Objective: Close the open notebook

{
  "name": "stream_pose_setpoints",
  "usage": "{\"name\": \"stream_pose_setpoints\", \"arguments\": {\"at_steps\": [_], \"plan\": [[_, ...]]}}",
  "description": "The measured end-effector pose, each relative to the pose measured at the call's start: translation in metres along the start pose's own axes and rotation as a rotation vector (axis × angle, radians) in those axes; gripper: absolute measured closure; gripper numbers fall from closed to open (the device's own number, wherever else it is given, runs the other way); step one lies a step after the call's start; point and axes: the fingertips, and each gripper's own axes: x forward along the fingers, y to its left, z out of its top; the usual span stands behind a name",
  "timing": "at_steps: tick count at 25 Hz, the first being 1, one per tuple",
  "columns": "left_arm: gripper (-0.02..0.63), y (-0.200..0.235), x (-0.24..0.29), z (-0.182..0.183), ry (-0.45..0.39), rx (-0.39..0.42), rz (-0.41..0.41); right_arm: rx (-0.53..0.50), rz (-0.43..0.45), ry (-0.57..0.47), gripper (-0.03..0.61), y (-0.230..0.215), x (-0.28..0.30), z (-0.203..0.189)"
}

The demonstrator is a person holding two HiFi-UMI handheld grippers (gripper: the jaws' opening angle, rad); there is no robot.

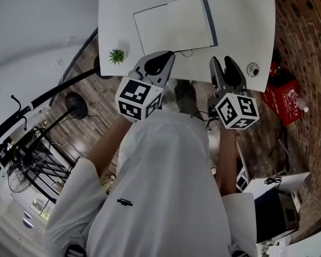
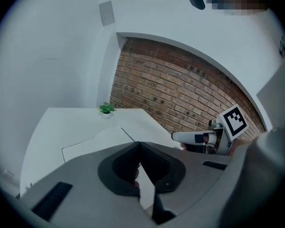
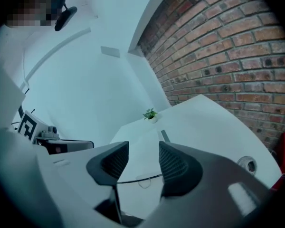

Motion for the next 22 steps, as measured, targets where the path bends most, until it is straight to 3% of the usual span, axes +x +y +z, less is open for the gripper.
{"name": "stream_pose_setpoints", "arguments": {"at_steps": [13, 22], "plan": [[0.611, 0.037, 0.079, -0.046, 0.137, -0.006, -0.022, 0.11, -0.06, 0.085, 0.325, -0.043, 0.051, -0.046], [0.611, 0.063, 0.111, -0.077, 0.241, 0.002, 0.0, 0.207, -0.088, 0.139, 0.247, -0.066, 0.083, -0.074]]}}
